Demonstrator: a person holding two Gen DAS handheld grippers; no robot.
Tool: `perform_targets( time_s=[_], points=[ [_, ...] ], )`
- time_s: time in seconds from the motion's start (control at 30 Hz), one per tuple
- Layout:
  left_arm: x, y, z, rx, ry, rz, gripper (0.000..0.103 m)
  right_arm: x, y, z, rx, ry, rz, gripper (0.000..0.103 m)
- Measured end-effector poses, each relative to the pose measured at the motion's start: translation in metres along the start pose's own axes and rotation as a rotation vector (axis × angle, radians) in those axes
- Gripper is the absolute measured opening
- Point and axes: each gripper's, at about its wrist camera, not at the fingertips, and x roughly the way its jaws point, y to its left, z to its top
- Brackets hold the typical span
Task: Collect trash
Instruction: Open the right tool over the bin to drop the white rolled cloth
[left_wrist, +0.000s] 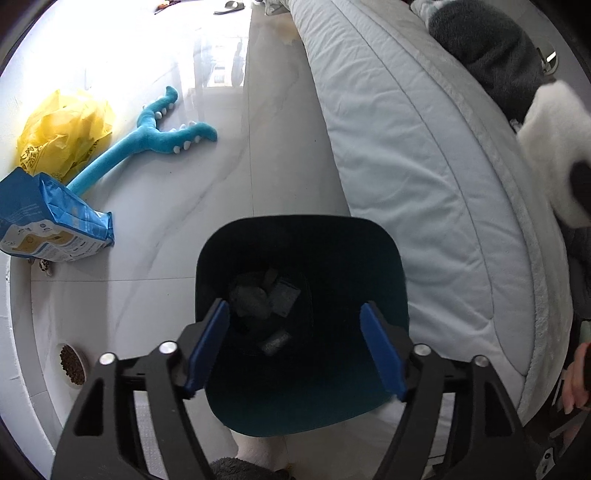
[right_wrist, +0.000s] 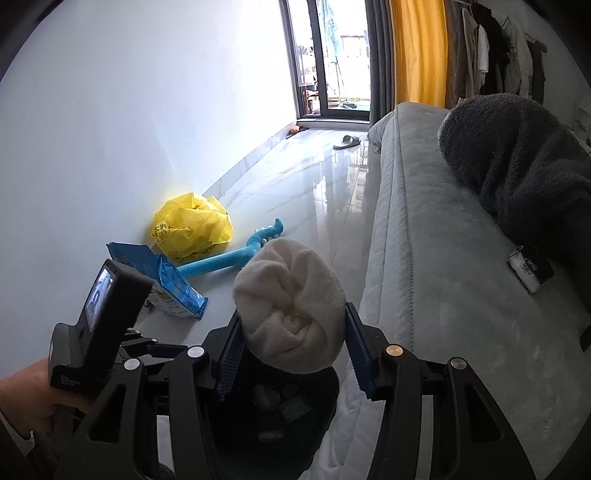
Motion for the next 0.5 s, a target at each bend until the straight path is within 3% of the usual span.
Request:
perform_targets(
  time_s=[0.13, 0.5],
  points=[
    [-0.014, 0.008, 0.004, -0.014, -0.063, -0.018, 0.091, 0.016, 0.005, -0.004, 0.004, 0.034, 0.009, 0.052],
    [-0.054, 0.035, 0.016, -0.080, -0.263, -0.074, 0.095, 0.062, 0.010, -0.018, 0.041, 0.157, 0.017, 0.052]
  ],
)
